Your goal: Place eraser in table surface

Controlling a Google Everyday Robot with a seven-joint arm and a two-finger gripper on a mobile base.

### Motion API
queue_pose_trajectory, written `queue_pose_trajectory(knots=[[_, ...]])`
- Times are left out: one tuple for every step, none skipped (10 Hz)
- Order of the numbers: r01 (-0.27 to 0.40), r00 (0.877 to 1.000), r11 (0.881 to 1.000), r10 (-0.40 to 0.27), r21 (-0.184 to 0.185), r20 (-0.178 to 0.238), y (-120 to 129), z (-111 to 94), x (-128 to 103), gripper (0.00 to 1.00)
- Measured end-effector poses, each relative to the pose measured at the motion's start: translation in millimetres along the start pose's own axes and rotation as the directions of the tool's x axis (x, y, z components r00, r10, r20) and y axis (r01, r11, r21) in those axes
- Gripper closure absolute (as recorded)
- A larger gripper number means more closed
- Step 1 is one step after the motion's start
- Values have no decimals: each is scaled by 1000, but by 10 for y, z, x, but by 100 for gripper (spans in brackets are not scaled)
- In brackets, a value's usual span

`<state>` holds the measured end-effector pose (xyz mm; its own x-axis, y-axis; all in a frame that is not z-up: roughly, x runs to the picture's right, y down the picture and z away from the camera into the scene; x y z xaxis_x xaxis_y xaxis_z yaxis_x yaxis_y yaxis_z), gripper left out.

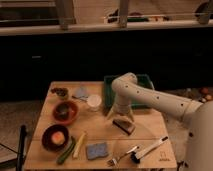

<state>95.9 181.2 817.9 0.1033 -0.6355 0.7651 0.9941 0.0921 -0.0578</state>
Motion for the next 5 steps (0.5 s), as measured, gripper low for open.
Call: queue_pose_trajectory(knots=[[-1,1000,1000,1,2,-3,13,-5,-1,20],[-1,1000,1000,1,2,-3,13,-4,0,20],[1,1000,1000,-1,2,-3,-2,-5,1,20],[1,1000,1000,-1,2,-3,0,-5,1,20],[0,1000,1000,0,2,-3,5,-5,0,20]])
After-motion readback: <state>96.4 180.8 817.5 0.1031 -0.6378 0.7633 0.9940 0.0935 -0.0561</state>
